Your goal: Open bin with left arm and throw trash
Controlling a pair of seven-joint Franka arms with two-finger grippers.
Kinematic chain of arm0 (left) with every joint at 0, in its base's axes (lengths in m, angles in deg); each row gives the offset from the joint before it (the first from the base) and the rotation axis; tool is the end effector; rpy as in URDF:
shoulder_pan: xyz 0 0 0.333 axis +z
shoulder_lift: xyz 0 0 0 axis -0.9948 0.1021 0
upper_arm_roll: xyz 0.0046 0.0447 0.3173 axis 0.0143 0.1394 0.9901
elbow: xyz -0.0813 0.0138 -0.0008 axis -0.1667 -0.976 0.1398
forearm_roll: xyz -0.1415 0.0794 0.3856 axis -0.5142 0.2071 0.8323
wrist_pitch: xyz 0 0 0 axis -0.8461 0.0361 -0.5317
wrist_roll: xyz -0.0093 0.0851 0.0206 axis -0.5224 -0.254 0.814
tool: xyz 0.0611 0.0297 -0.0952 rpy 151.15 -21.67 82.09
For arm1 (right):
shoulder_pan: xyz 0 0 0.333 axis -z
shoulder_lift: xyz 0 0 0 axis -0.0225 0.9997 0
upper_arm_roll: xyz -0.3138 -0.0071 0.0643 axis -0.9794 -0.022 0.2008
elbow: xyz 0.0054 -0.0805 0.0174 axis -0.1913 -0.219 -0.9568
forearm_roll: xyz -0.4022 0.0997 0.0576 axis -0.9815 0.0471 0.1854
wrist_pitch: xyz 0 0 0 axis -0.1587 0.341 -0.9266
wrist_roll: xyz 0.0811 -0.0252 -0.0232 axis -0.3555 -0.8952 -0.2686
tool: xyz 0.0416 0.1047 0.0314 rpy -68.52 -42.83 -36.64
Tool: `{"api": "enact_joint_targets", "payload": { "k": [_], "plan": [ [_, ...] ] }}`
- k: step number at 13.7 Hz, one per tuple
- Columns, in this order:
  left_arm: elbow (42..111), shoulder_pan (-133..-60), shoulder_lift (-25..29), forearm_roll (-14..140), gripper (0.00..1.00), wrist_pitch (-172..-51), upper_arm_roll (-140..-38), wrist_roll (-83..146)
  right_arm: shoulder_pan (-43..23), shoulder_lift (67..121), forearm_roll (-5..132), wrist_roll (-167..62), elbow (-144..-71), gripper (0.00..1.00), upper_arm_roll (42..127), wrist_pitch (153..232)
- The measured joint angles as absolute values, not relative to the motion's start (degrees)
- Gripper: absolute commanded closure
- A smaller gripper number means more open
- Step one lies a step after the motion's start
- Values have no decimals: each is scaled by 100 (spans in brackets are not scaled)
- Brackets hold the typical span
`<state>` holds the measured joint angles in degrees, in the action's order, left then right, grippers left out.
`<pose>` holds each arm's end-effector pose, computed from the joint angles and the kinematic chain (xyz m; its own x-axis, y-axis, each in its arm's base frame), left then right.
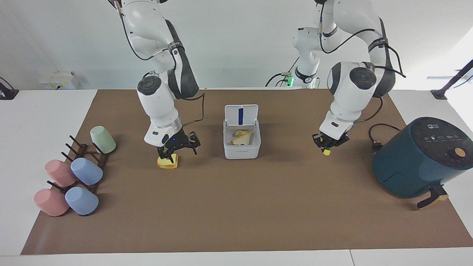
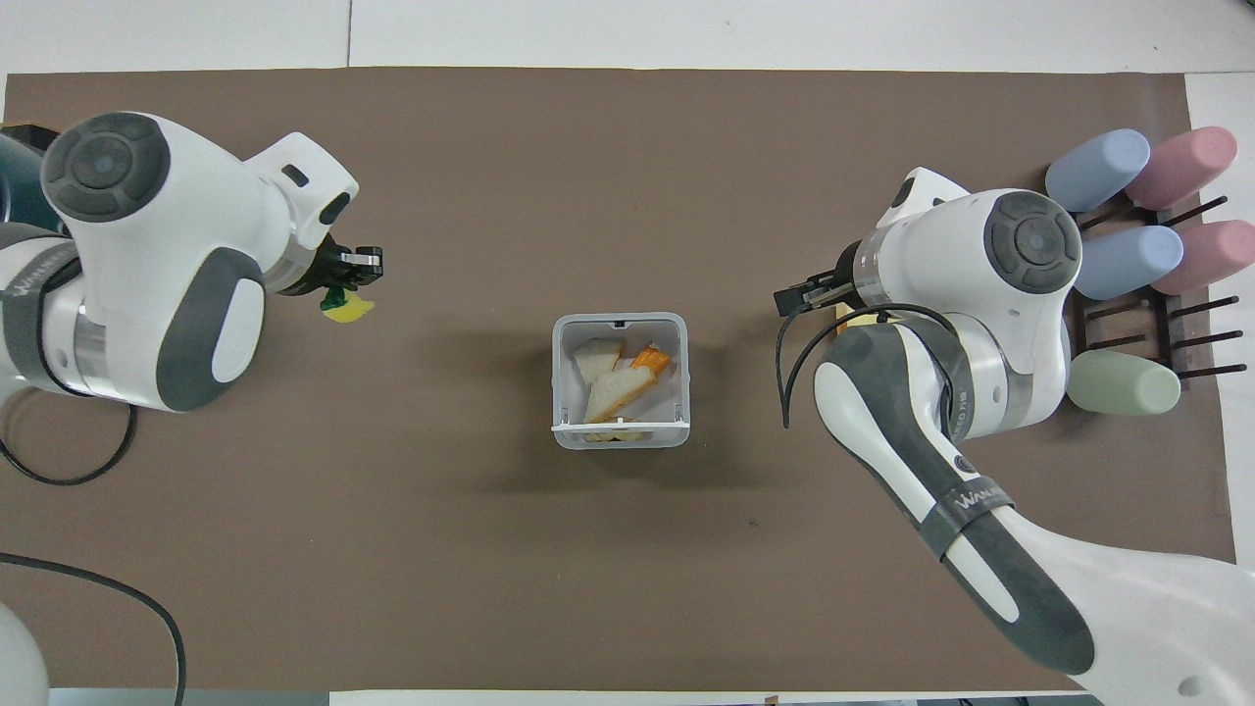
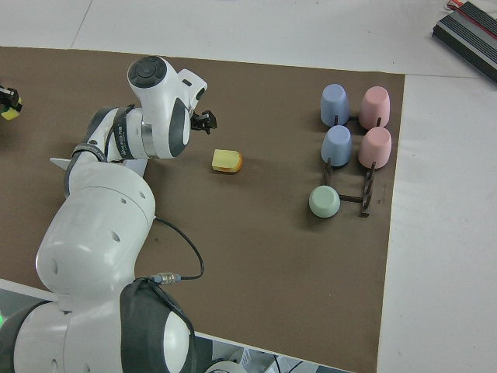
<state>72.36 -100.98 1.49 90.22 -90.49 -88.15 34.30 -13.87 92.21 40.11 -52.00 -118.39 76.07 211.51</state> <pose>0.6036 -0.2021 0.4306 0.9981 -0.0189 0.0580 -0.0185 -0.9998 -0.0084 0.6157 0.1519 0.3332 0.9447 0.2901 0.1528 0.3036 -0.9499 -0.0736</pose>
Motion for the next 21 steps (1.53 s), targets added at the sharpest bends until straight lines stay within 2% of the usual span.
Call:
{"api": "enact_joint_targets", "payload": {
  "k": [3, 7, 8, 9, 14, 15, 17, 18, 21],
  "plan": [
    [7240, -11037, 144, 8926, 100, -9161, -8858, 4590, -1150, 9508, 3495, -5156, -11932, 0, 7604, 21255],
    [7256, -12004, 161, 8434, 100, -9791, -8871, 5407, -1123, 9542, 3200, -4088, -11986, 0, 7632, 21258],
    [7286, -12170, 181, 8376, 28, -9974, -8872, 5475, -1123, 9542, 3200, -3690, -12015, 0, 7634, 21258],
    [7332, -12278, 200, 8364, 0, -10124, -8870, 5531, -1122, 9542, 3198, -3398, -12042, 0, 7633, 21257],
    [7378, -12325, 237, 8358, 0, -10218, -8813, 5545, -1067, 9501, 3190, -1943, -12303, 0, 7627, 21254],
    [7378, -12325, 237, 8356, 0, -10196, -8813, 5545, -1027, 9485, 3190, -1751, -12349, 8, 7627, 21258],
    [7378, -12325, 236, 8355, 0, -10101, -8817, 5545, -951, 9457, 3190, -1398, -12371, 86, 7625, 21259],
    [7378, -12326, 233, 8354, 0, -10008, -8819, 5545, -936, 9447, 3190, -1328, -12371, 100, 7623, 21259],
    [7366, -12309, 76, 8355, 0, -9482, -8782, 5543, -931, 9405, 3218, -1386, -12360, 100, 7623, 21244]
  ]
}}
